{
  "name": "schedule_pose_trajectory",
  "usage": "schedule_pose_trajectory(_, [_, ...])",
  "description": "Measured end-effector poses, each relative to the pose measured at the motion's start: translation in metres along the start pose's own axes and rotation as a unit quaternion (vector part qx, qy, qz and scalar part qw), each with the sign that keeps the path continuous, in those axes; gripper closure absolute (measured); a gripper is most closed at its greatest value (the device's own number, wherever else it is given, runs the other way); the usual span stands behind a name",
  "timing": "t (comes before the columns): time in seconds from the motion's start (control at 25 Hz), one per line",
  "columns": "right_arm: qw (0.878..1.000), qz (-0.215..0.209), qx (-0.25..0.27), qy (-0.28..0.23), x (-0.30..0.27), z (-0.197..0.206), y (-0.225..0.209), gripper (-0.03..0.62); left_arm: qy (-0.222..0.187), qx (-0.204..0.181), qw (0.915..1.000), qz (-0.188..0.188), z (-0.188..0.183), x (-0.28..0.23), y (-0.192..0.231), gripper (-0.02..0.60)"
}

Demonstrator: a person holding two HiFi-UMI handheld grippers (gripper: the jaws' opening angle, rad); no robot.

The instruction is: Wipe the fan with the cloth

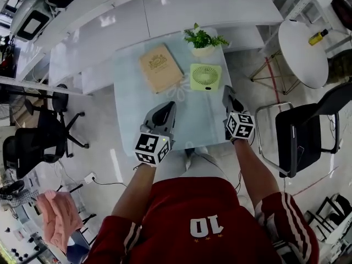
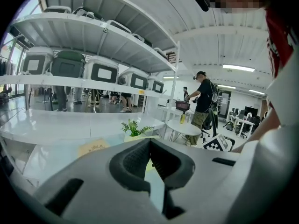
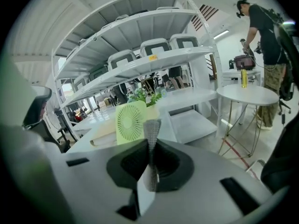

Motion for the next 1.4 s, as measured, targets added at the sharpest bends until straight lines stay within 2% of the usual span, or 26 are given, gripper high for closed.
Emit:
schedule_pose_trajectory(0.2, [1.000, -0.027, 0.005, 0.008, 0.027, 0.006, 0.012, 0.574, 0.011, 0.018, 0.9996, -0.017, 0.017, 0.028, -0.002, 0.581])
schedule_pose_trajectory(0.32, [0.999, -0.040, 0.011, 0.002, 0.043, 0.002, 0.021, 0.574, 0.011, 0.015, 0.9996, -0.021, 0.016, 0.038, -0.004, 0.581])
schedule_pose_trajectory(0.6, [0.997, -0.071, 0.036, -0.021, 0.087, -0.017, 0.057, 0.574, -0.019, 0.018, 0.9992, -0.029, -0.001, 0.068, -0.004, 0.581])
schedule_pose_trajectory(0.84, [0.991, -0.100, 0.078, -0.045, 0.124, -0.037, 0.100, 0.574, -0.040, 0.022, 0.9981, -0.042, 0.003, 0.097, 0.001, 0.581])
schedule_pose_trajectory(1.0, [0.987, -0.103, 0.103, -0.065, 0.162, -0.048, 0.132, 0.574, -0.060, 0.000, 0.9968, -0.052, -0.001, 0.137, 0.003, 0.581])
schedule_pose_trajectory(1.24, [0.985, -0.103, 0.103, -0.095, 0.224, -0.061, 0.178, 0.574, -0.105, -0.022, 0.9908, -0.083, -0.022, 0.230, 0.013, 0.581])
schedule_pose_trajectory(1.32, [0.983, -0.102, 0.108, -0.107, 0.245, -0.065, 0.193, 0.574, -0.118, -0.011, 0.9893, -0.085, -0.024, 0.260, 0.014, 0.581])
schedule_pose_trajectory(1.4, [0.981, -0.109, 0.110, -0.118, 0.264, -0.067, 0.211, 0.574, -0.129, 0.022, 0.9883, -0.079, -0.020, 0.285, 0.013, 0.581])
Point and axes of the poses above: the fingertips, and each gripper's own axes: x backward along the fingers, y to its left, z out of its underside, the point moved 1 cm from there along x, backward along the fingers, and after that the axes turned 9 degrees about y, right-handed, at the moved point
